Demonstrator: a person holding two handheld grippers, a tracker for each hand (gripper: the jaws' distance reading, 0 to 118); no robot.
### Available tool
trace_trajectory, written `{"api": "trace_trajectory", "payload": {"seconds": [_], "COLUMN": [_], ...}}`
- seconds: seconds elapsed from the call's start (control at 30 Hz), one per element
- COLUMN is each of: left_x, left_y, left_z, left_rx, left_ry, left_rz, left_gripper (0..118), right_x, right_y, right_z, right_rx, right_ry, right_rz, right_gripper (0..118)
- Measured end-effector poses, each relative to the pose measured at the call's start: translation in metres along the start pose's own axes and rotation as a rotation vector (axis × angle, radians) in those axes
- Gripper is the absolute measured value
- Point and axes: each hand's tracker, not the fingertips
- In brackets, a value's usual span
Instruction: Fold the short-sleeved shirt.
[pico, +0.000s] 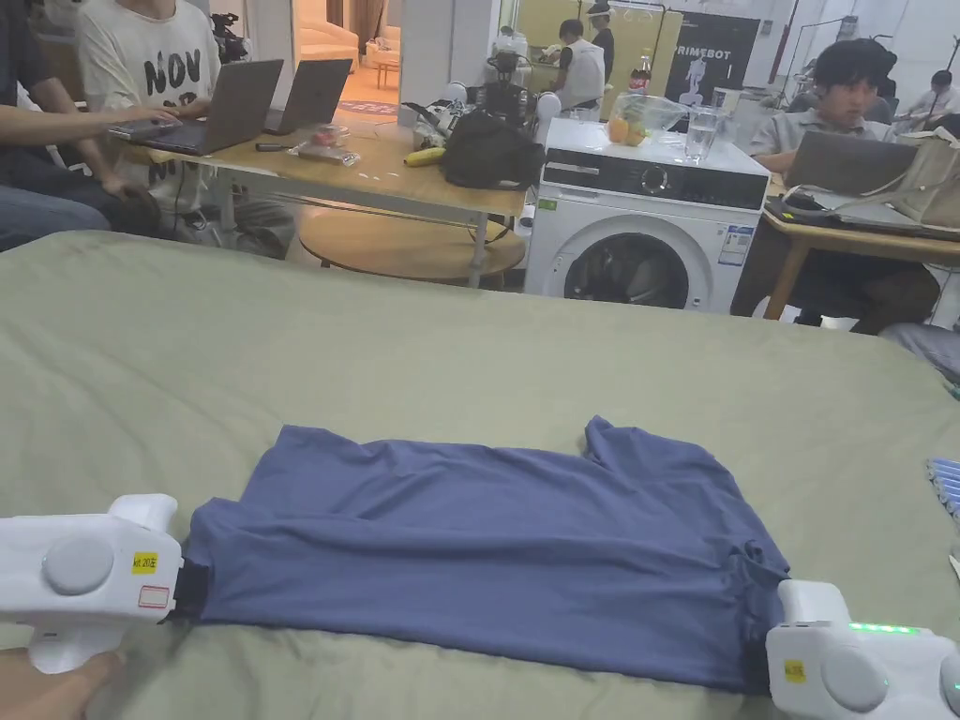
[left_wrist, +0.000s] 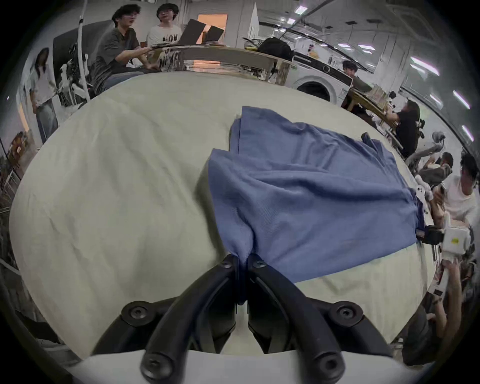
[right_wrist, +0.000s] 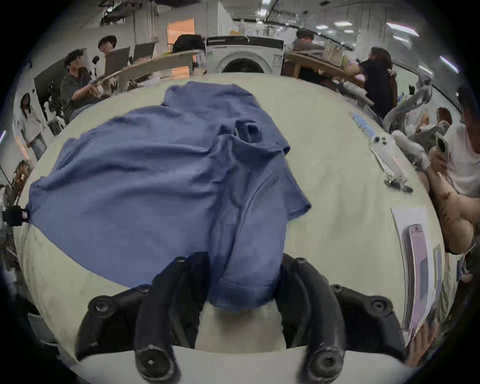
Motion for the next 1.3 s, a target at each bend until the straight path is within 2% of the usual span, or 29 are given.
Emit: {"api": "trace_trajectory", "payload": {"seconds": [0.07, 0.2, 0.37, 0.53, 0.8, 0.97, 1.0, 1.07, 1.1, 1.13, 1.2, 1.23, 1.3], "left_x": [0.001, 0.002, -0.002, -0.014, -0.019, -0.018, -0.016, -0.013, -0.010, -0.006, 0.002, 0.007, 0.017], "left_y": [0.001, 0.003, -0.007, -0.034, -0.056, -0.055, -0.052, -0.047, -0.044, -0.041, -0.032, -0.028, -0.021], "left_z": [0.009, 0.035, 0.061, 0.069, 0.020, 0.018, 0.024, 0.035, 0.042, 0.049, 0.063, 0.069, 0.081], "left_rx": [0.019, 0.056, 0.067, 0.028, -0.049, -0.029, -0.032, -0.014, 0.011, 0.038, 0.113, 0.155, 0.262], "left_ry": [-0.008, -0.034, -0.021, -0.028, 0.004, 0.005, 0.011, 0.034, 0.044, 0.048, 0.053, 0.052, 0.026], "left_rz": [0.002, -0.004, -0.021, -0.005, -0.011, 0.000, 0.007, -0.003, -0.019, -0.027, -0.027, -0.031, -0.056], "left_gripper": [0, 0, 0, 0, 0, 0, 0, 0, 2, 13, 32, 36, 37], "right_x": [-0.003, 0.002, 0.000, -0.003, -0.010, -0.019, -0.020, -0.020, -0.023, -0.025, -0.033, -0.038, -0.047], "right_y": [-0.001, 0.006, -0.005, -0.038, -0.062, -0.054, -0.051, -0.043, -0.038, -0.032, -0.021, -0.015, -0.006], "right_z": [0.012, 0.048, 0.089, 0.097, 0.049, 0.059, 0.065, 0.079, 0.088, 0.096, 0.109, 0.116, 0.123], "right_rx": [0.034, 0.060, 0.026, -0.052, -0.122, -0.106, -0.097, -0.033, 0.005, 0.043, 0.124, 0.172, 0.292], "right_ry": [-0.007, 0.003, 0.005, -0.009, -0.046, -0.111, -0.130, -0.137, -0.145, -0.156, -0.168, -0.157, -0.110], "right_rz": [0.036, 0.005, 0.032, 0.044, 0.024, 0.048, 0.048, 0.021, 0.007, -0.001, -0.001, -0.007, -0.016], "right_gripper": [7, 6, 5, 5, 6, 8, 9, 21, 28, 37, 42, 45, 49]}}
